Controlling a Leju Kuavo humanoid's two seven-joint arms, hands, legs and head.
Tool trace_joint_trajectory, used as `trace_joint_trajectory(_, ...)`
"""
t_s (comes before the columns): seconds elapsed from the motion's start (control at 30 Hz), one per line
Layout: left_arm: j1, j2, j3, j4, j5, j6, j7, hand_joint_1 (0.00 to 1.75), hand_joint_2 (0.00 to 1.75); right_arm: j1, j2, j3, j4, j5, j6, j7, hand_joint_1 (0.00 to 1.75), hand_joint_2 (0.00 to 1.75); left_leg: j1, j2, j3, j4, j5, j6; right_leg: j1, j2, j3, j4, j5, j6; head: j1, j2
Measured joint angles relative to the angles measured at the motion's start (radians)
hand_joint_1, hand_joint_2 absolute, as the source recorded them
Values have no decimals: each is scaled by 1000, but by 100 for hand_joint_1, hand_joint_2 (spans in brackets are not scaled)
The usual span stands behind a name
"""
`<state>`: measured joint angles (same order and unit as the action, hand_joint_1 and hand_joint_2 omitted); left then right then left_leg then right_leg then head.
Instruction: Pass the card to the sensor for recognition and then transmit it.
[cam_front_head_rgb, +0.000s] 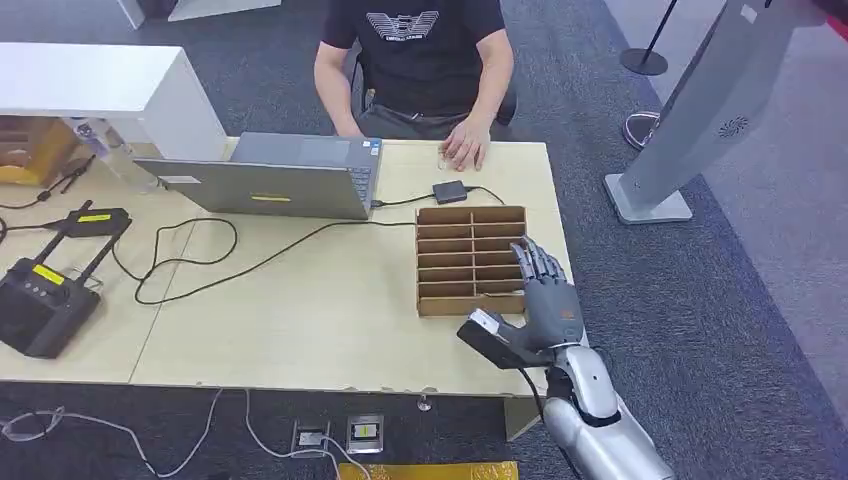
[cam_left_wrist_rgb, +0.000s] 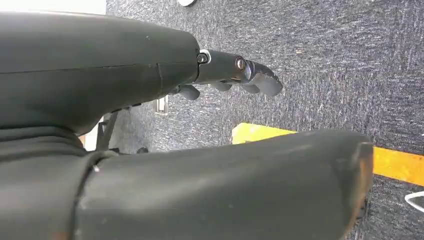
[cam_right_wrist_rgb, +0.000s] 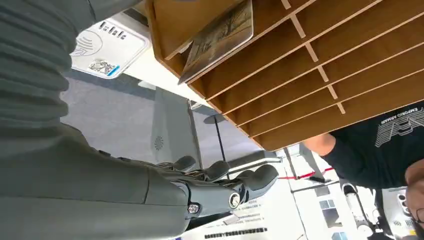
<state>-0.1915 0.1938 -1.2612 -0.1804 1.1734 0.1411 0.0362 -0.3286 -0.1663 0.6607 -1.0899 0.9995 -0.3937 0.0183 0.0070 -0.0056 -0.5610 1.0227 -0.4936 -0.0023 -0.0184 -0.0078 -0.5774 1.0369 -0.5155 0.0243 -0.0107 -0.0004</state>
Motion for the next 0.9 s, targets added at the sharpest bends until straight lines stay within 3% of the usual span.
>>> trace_joint_trajectory(0.9,0,0,0,0,0,0,0,0,0,0,0,13,0,0,1,0,0,175,0,0,0,0,0,0,0,0,0,0,0,0,0,0)
